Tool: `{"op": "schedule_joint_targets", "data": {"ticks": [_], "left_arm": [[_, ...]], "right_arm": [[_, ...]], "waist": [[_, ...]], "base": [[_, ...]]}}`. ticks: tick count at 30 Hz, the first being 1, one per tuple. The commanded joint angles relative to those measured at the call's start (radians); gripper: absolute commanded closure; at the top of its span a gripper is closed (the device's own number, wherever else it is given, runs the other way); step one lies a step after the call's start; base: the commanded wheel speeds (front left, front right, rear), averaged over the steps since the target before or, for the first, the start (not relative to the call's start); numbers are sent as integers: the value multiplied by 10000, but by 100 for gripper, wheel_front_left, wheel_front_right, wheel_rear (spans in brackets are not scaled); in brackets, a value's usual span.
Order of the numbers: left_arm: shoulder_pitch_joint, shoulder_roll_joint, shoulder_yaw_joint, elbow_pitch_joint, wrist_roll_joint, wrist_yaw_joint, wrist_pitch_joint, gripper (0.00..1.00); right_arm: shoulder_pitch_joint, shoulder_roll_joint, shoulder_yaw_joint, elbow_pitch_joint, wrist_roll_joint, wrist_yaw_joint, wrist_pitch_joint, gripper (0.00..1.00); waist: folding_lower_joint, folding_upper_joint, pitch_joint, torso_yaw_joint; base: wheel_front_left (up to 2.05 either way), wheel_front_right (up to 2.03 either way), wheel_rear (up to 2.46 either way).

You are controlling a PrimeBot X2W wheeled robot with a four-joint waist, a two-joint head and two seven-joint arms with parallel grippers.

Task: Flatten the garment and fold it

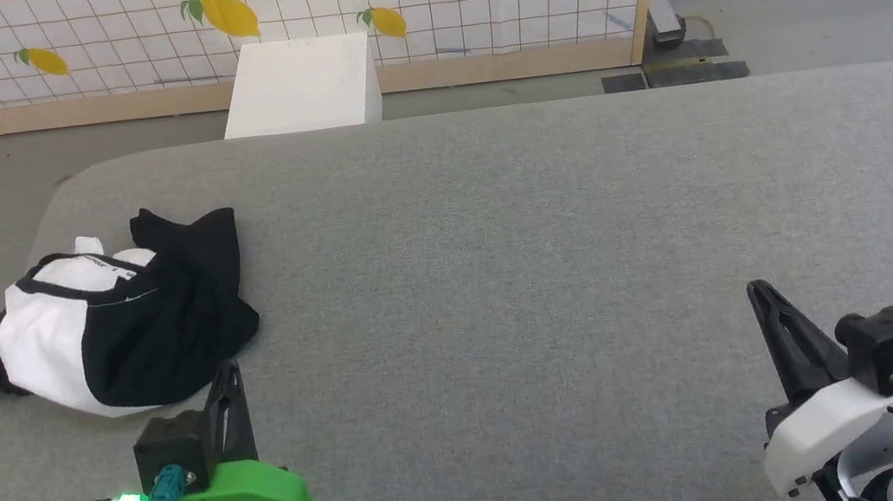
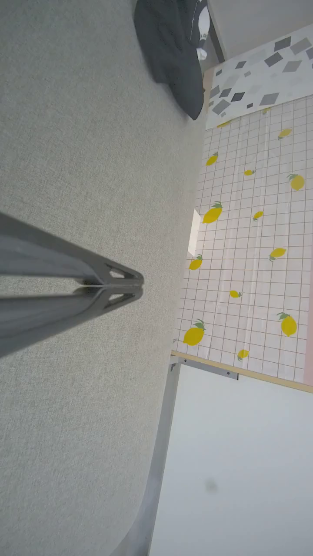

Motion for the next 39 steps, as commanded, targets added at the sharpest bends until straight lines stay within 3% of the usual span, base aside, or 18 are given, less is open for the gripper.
{"op": "schedule_joint_targets", "data": {"ticks": [1, 28, 29, 39], "left_arm": [[141, -51, 34, -30, 105, 64, 12, 100], [0, 0, -1, 0, -1, 0, 0, 100], [-2, 2, -7, 2, -7, 0, -3, 0], [-100, -1, -152, 152, -122, 68, -133, 0]], "right_arm": [[-158, 15, 12, -51, -62, -17, 3, 100], [-1, 0, 0, 0, 1, 0, 0, 100], [1, 0, -4, 6, 5, 0, -1, 0], [-64, -1, -40, 79, 58, -1, -104, 0]], "waist": [[0, -1, 0, 0], [0, -1, 0, 0], [0, -1, 0, 0], [0, -1, 3, 37]], "base": [[0, 0, 0], [0, 0, 0], [0, 0, 0], [0, 0, 0]]}}
